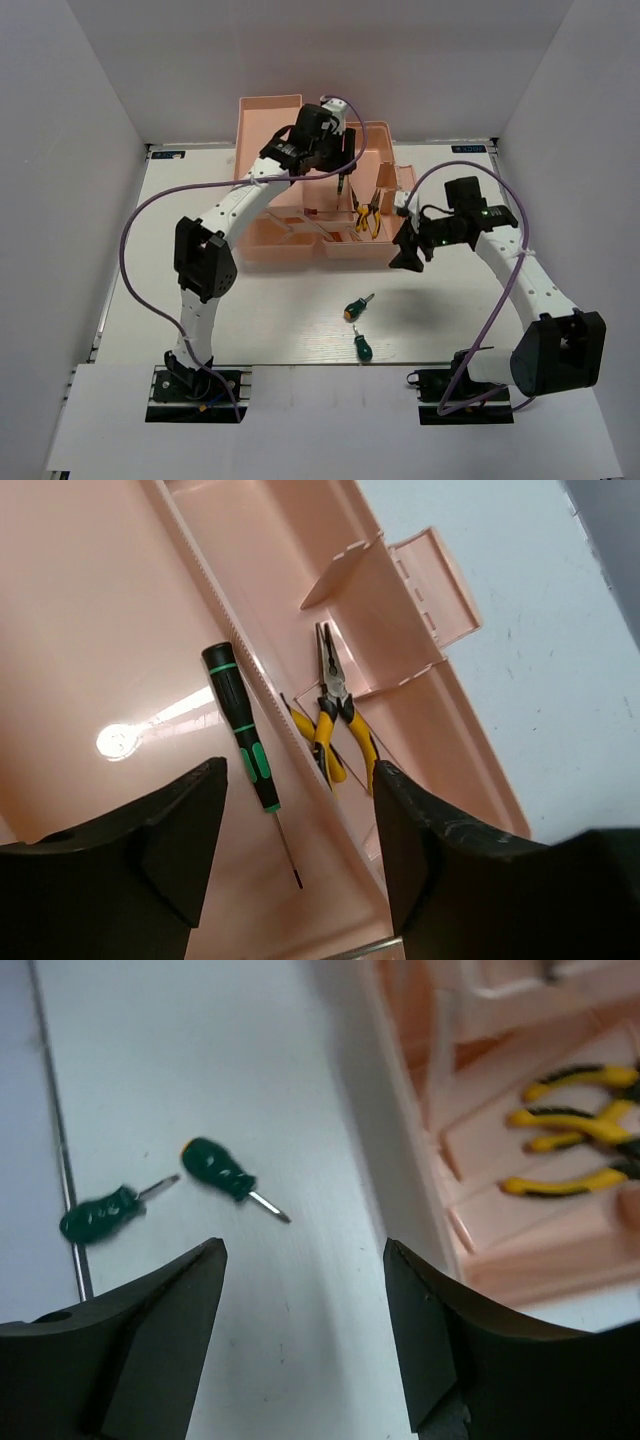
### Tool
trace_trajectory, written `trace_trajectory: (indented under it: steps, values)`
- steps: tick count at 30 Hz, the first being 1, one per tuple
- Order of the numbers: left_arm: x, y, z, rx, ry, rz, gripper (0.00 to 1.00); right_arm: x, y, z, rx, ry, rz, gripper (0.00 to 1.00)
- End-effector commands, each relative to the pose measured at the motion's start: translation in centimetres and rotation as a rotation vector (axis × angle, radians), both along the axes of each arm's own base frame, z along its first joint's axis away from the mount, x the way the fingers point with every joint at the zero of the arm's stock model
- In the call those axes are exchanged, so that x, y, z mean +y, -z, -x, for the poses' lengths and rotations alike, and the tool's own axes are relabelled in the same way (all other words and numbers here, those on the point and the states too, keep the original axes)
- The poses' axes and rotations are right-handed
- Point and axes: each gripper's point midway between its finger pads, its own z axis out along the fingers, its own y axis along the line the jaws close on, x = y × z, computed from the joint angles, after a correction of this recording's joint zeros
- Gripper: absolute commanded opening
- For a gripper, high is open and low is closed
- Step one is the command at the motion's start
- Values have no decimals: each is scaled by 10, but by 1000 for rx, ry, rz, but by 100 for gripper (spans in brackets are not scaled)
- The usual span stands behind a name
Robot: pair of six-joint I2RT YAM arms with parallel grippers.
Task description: Sort the tools into containers
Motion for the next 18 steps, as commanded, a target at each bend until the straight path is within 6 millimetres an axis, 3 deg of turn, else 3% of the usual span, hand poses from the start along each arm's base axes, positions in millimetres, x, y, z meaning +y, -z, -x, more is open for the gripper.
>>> trace_trajectory:
  steps: [1,2,3,4,5,6,7,9,10,11,12,13,15,16,18]
  values:
    - [10,-87,12,-135,-6,78,71,10,7,49,-155,-376,-66,70]
    - [13,-87,17,-129,-6,74,67,8,14,56,-151,-416,-73,72]
    - [22,-108,30,-162,-2,87,49,11,17,55,-282,-520,-84,72]
    - [28,-114,39,-170,-2,92,36,13,20,59,-304,-563,-87,73]
    - [32,-88,54,-126,14,53,25,13,30,69,-231,-595,-95,73]
    - [38,-87,66,-121,22,55,9,19,30,71,-331,-703,-94,73]
    - [48,-81,96,-107,49,56,7,21,34,71,-313,-731,-95,72]
    - [66,-69,121,-80,44,49,7,21,46,78,-258,-807,-84,72]
    - [74,-36,143,-15,65,14,21,26,49,82,-267,-848,-79,72]
    - [87,-52,163,-31,49,58,32,27,58,80,-273,-867,-63,72]
    - [94,-48,175,-18,40,68,44,33,65,79,-305,-901,-47,72]
    - [101,-23,191,30,39,52,60,34,70,80,-294,-905,-31,74]
    - [117,-27,216,45,12,98,69,40,86,85,-305,-951,-8,74]
    - [123,-11,225,76,2,93,71,42,89,86,-291,-955,-1,74]
    - [130,-1,242,125,-16,106,73,51,102,88,-288,-1000,28,74]
